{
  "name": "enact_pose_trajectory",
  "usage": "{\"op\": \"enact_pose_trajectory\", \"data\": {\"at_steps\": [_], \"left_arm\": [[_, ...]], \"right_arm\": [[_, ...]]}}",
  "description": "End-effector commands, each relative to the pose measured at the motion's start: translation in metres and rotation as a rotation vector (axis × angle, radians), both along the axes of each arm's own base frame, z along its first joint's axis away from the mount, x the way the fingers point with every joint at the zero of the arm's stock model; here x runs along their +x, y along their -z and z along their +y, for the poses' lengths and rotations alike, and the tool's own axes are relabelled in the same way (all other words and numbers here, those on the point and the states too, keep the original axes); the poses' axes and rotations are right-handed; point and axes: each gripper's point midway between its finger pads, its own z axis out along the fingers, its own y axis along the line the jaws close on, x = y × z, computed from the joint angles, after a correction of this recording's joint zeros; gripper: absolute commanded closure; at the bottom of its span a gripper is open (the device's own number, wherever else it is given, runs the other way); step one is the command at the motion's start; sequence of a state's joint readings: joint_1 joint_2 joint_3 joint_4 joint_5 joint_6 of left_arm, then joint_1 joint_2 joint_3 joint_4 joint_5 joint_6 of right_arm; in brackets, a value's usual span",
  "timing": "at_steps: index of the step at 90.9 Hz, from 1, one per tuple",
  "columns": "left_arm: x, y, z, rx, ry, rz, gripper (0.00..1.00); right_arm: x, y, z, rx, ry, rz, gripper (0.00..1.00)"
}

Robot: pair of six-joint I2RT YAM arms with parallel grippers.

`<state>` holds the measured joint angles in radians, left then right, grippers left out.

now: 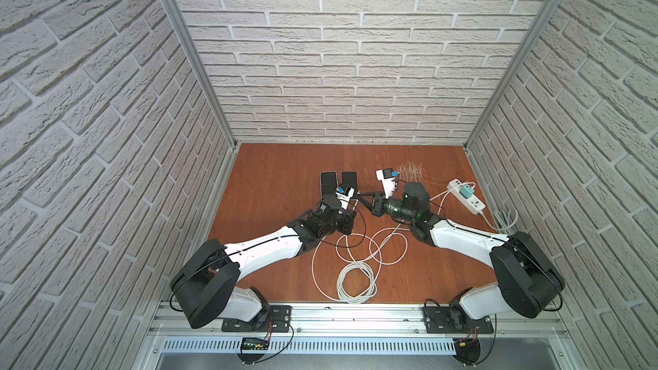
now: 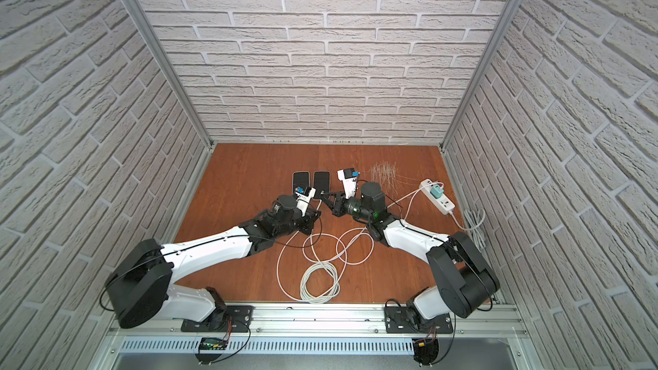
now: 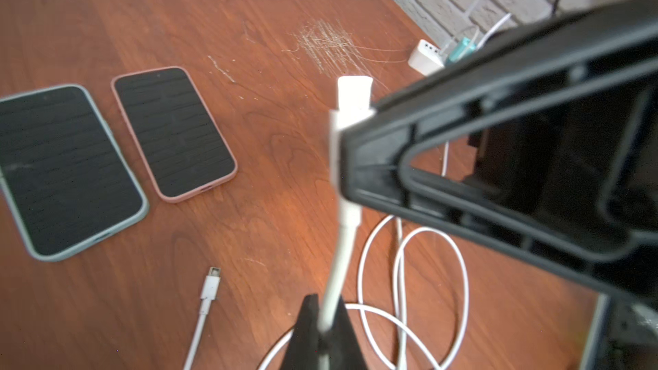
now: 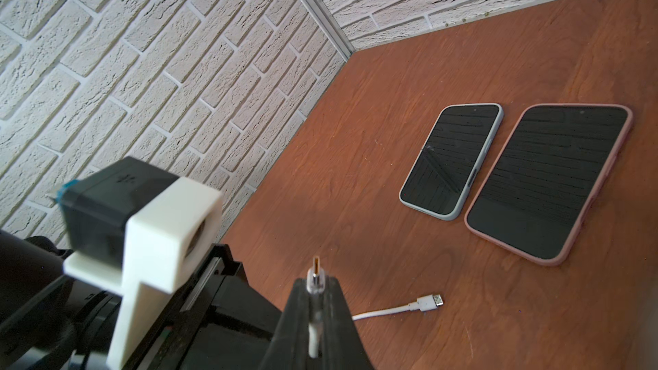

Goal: Plug the charging cable into the phone
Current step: Pick up the charging cable from the center of the board.

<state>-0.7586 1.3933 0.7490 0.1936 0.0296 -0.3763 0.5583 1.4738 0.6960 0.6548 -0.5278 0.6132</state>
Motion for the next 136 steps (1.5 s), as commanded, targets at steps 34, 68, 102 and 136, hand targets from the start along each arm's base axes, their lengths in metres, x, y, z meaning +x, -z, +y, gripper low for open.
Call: {"op": "enact_pose_trajectory", "data": {"at_steps": [34, 68, 102, 136], "left_arm": [[0.004, -0.015, 0.000, -0.019, 0.003, -0.062, 1.00], [0.004, -0.014, -0.001, -0.020, 0.008, -0.058, 1.00], [0.003, -0.014, -0.003, -0.026, 0.014, -0.053, 1.00], [0.002, -0.011, -0.003, -0.027, 0.016, -0.047, 1.00]], "right_arm": [[-0.004, -0.003, 0.003, 0.008, -0.028, -0.031, 0.63], [-0.003, 0.005, 0.009, -0.006, -0.053, -0.014, 0.70], [0.000, -0.004, 0.008, 0.011, -0.037, -0.032, 0.72], [0.001, -0.014, 0.008, 0.030, -0.027, -0.050, 0.69]]}}
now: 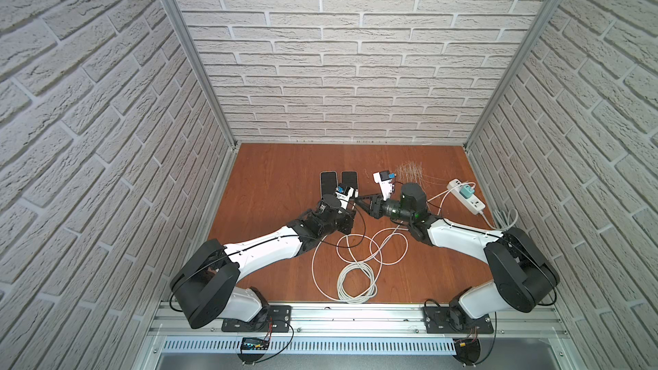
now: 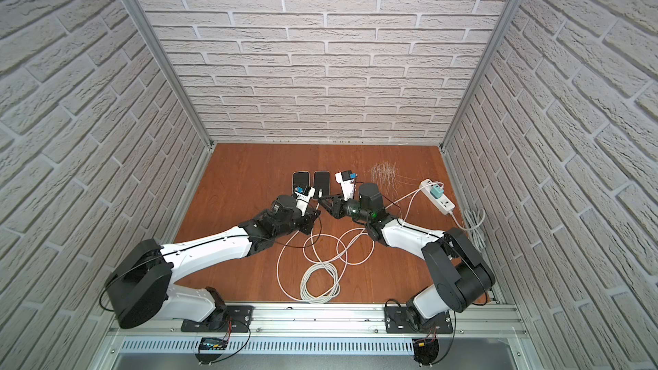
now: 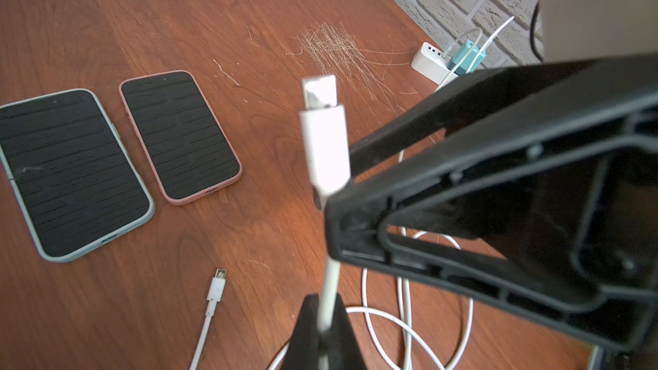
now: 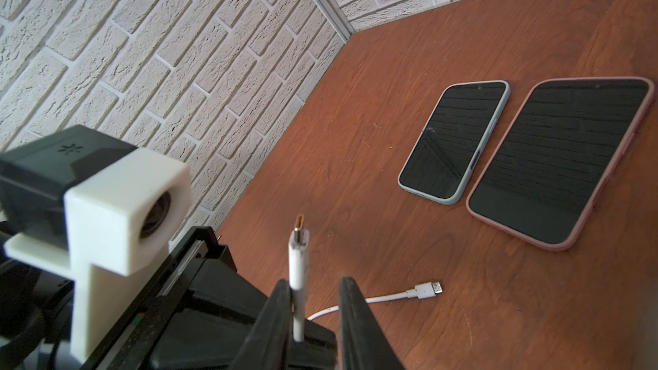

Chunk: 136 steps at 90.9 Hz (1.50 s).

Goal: Plug the charging cable into the phone
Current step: Pick up the charging cable from the center of the board.

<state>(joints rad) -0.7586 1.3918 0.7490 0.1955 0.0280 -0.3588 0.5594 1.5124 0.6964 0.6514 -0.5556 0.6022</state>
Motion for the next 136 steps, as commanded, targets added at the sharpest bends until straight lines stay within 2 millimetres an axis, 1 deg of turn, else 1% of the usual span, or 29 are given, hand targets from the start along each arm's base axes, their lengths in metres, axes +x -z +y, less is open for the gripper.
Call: {"op": "enact_pose_trajectory", "data": {"at_steps": [1, 13, 23, 40, 48, 83, 108, 136], "left_arm": [[0.002, -0.010, -0.003, -0.036, 0.009, -0.033, 1.00], [0.002, -0.010, -0.003, -0.035, 0.009, -0.034, 1.00], [0.002, -0.009, -0.003, -0.034, 0.009, -0.032, 1.00], [0.002, -0.008, -0.003, -0.033, 0.008, -0.029, 1.00], [0.002, -0.007, -0.003, -0.033, 0.008, -0.029, 1.00], [0.002, -0.007, -0.002, -0.033, 0.005, -0.029, 1.00], [0.002, -0.007, -0.002, -0.032, 0.004, -0.029, 1.00], [0.002, -0.008, -0.001, -0.031, -0.003, -0.031, 1.00]], "right_arm": [[0.003, -0.030, 0.003, 0.053, 0.005, -0.079, 0.69], [0.003, -0.033, 0.003, 0.056, 0.007, -0.086, 0.65], [0.005, -0.034, 0.004, 0.056, 0.008, -0.088, 0.65], [0.005, -0.035, 0.005, 0.060, 0.002, -0.090, 0.74], [0.006, -0.037, 0.006, 0.062, 0.001, -0.090, 0.76], [0.005, -0.033, 0.007, 0.057, -0.008, -0.083, 0.78], [0.004, -0.027, 0.007, 0.046, -0.014, -0.073, 0.78], [0.005, -0.029, 0.008, 0.048, -0.018, -0.076, 0.88]]}}
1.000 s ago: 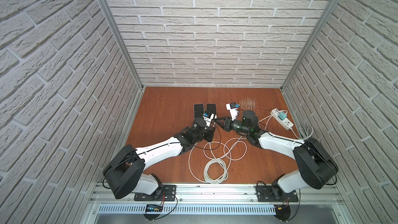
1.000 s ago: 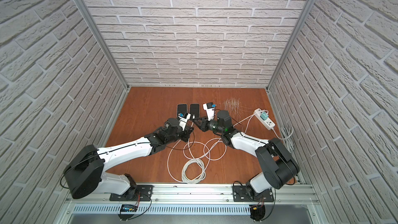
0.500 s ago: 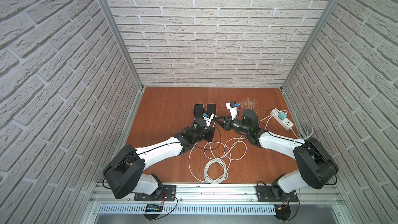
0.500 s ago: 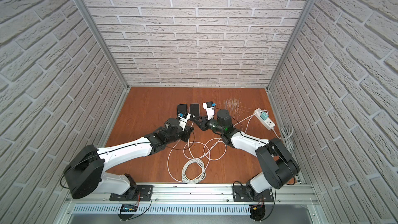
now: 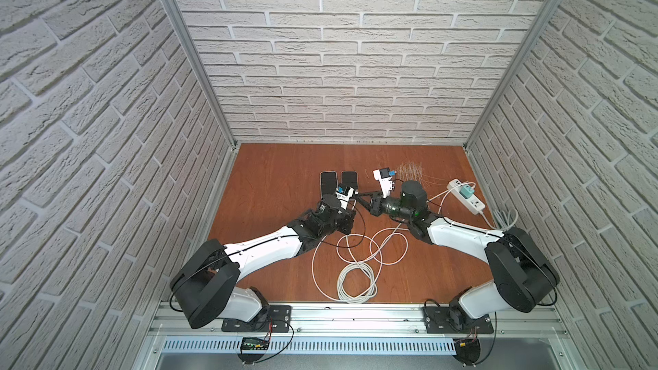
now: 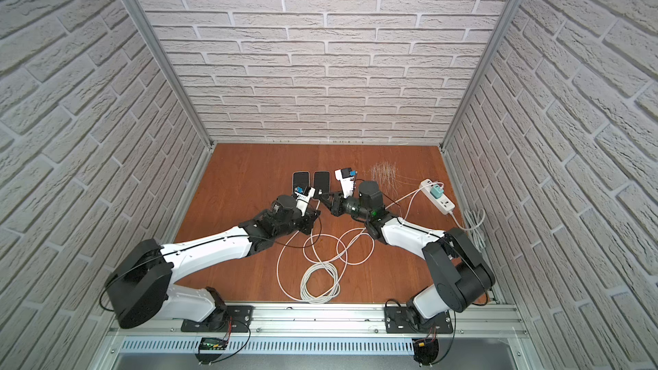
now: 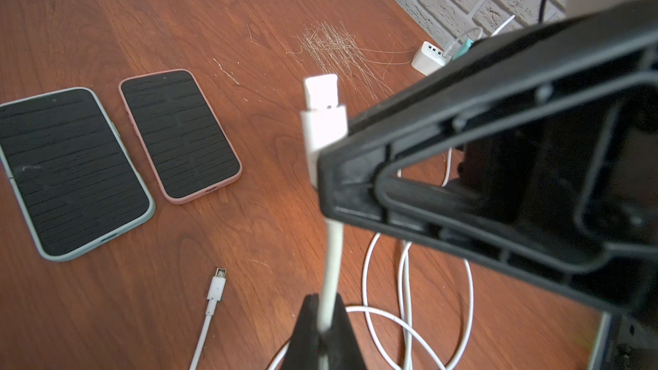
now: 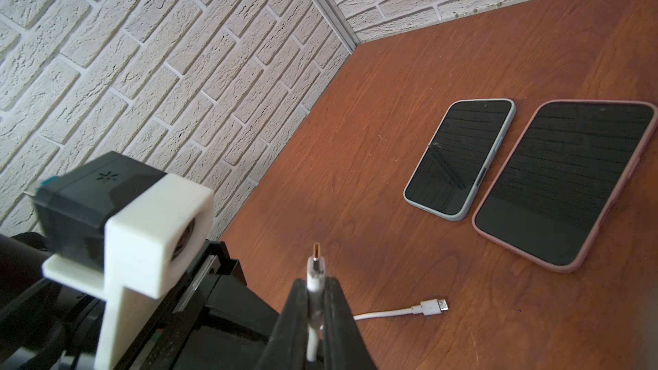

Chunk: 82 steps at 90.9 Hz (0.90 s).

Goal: Plug the charging cable into the phone
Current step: Pick up the charging cable from the center of the board, then pick up the phone at the center of the board.

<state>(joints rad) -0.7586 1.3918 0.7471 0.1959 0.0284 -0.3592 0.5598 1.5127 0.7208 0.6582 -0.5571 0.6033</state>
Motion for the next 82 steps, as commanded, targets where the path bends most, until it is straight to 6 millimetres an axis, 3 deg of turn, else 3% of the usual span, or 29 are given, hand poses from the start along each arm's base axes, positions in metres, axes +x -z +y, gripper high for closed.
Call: {"op": "enact_pose_trajectory", "data": {"at_steps": [1, 10, 13, 21, 26, 36, 44, 51, 59, 70, 76, 79, 82], "left_arm": [[0.003, -0.008, -0.001, -0.031, -0.004, -0.032, 1.00], [0.005, -0.008, 0.002, -0.029, -0.026, -0.024, 1.00], [0.006, -0.009, 0.003, -0.029, -0.040, -0.021, 0.90], [0.010, -0.011, 0.011, -0.019, -0.096, -0.013, 0.46], [0.013, -0.016, 0.017, -0.015, -0.136, -0.018, 0.27], [0.017, -0.034, 0.035, -0.025, -0.226, -0.037, 0.16], [0.031, -0.045, 0.069, -0.033, -0.409, -0.020, 0.03], [0.046, -0.047, 0.099, -0.044, -0.555, 0.059, 0.02], [0.062, -0.040, 0.106, -0.058, -0.584, 0.177, 0.02], [0.086, -0.028, 0.100, 0.081, -0.606, 0.277, 0.02], [0.102, -0.031, 0.085, 0.141, -0.555, 0.307, 0.02], [0.109, -0.018, 0.078, 0.184, -0.541, 0.341, 0.03], [0.119, -0.016, 0.073, 0.209, -0.540, 0.356, 0.03]], "right_arm": [[0.001, -0.017, 0.005, 0.031, -0.017, -0.051, 0.88], [-0.002, -0.020, 0.004, 0.030, -0.018, -0.067, 0.91], [-0.003, -0.020, 0.003, 0.027, -0.018, -0.076, 0.93], [-0.007, -0.021, -0.002, 0.004, -0.015, -0.107, 0.96], [-0.011, -0.021, -0.006, -0.014, -0.013, -0.132, 0.97], [-0.012, -0.014, -0.020, -0.047, 0.018, -0.142, 0.97], [-0.007, -0.004, -0.036, -0.055, 0.073, -0.129, 0.97], [-0.001, 0.005, -0.049, -0.068, 0.127, -0.108, 0.97], [0.004, 0.020, -0.061, -0.088, 0.178, -0.082, 0.97], [0.008, 0.028, -0.067, -0.069, 0.208, -0.049, 0.97], [0.010, 0.031, -0.069, -0.069, 0.216, -0.040, 0.97], [0.012, 0.034, -0.068, -0.068, 0.216, -0.031, 0.97], [0.013, 0.034, -0.068, -0.065, 0.214, -0.027, 0.97]]}}
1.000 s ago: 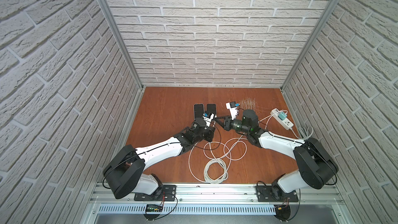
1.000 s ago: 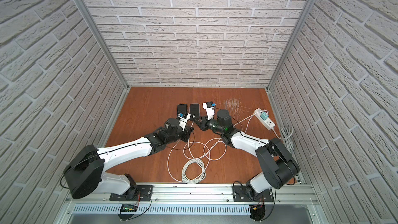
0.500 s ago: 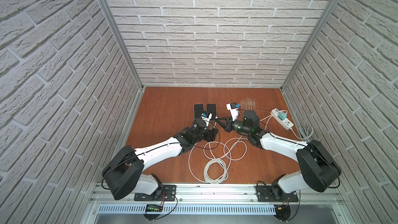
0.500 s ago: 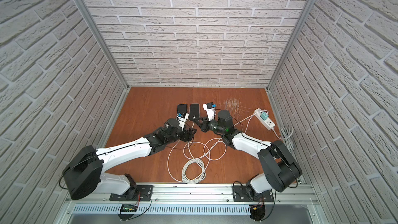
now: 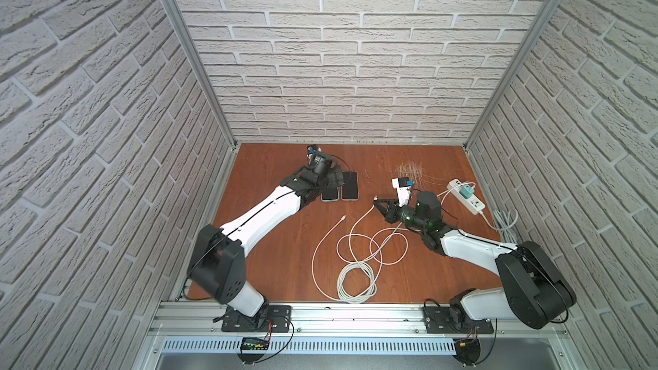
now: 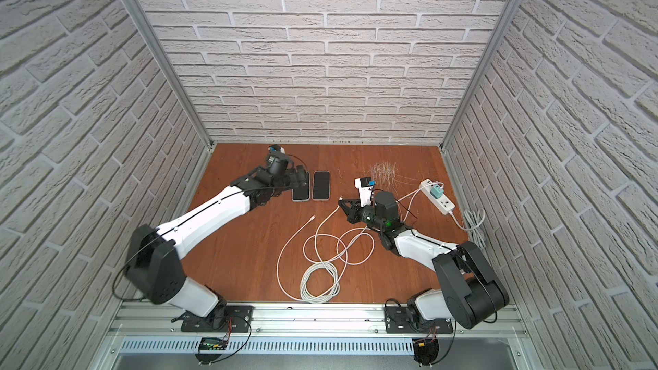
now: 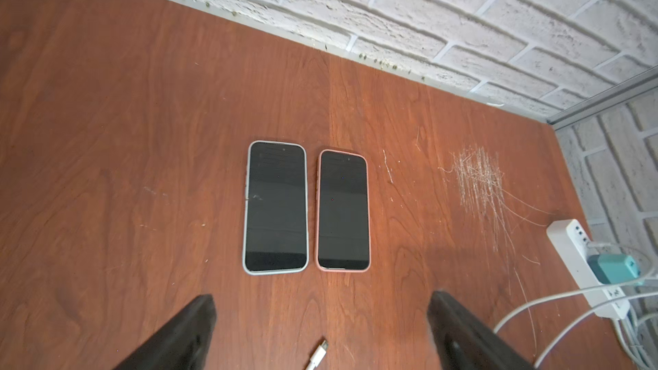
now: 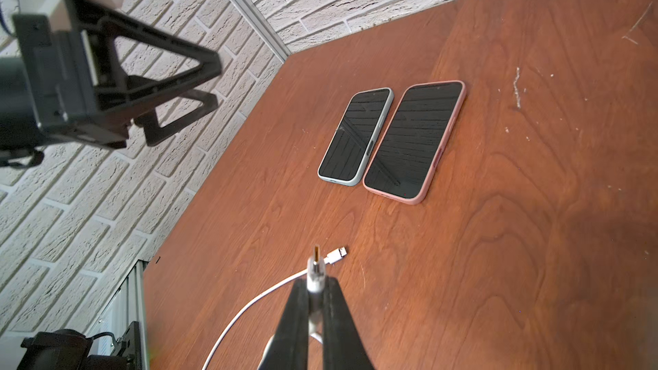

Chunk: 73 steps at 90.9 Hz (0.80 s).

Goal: Plug the charging cable into the phone
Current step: Pick up the phone at the center of the board.

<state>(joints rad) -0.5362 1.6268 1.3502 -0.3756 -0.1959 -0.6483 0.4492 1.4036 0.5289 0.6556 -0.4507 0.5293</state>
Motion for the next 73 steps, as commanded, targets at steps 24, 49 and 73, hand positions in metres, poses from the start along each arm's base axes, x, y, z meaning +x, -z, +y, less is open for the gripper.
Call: {"op": "enact_pose_trajectory", "data": {"at_steps": [24, 49, 73], "left_arm": [[0.048, 0.081, -0.035, 0.248, 0.081, 0.323, 0.03], [0.073, 0.111, -0.062, 0.223, 0.140, 0.344, 0.03], [0.090, 0.127, -0.077, 0.226, 0.165, 0.340, 0.04]], "right_arm": [[0.009, -0.004, 0.001, 0.045, 0.010, -0.014, 0.97], [0.011, -0.001, 0.003, 0.047, 0.003, -0.003, 0.97], [0.011, 0.000, 0.003, 0.044, 0.003, 0.002, 0.97]]}}
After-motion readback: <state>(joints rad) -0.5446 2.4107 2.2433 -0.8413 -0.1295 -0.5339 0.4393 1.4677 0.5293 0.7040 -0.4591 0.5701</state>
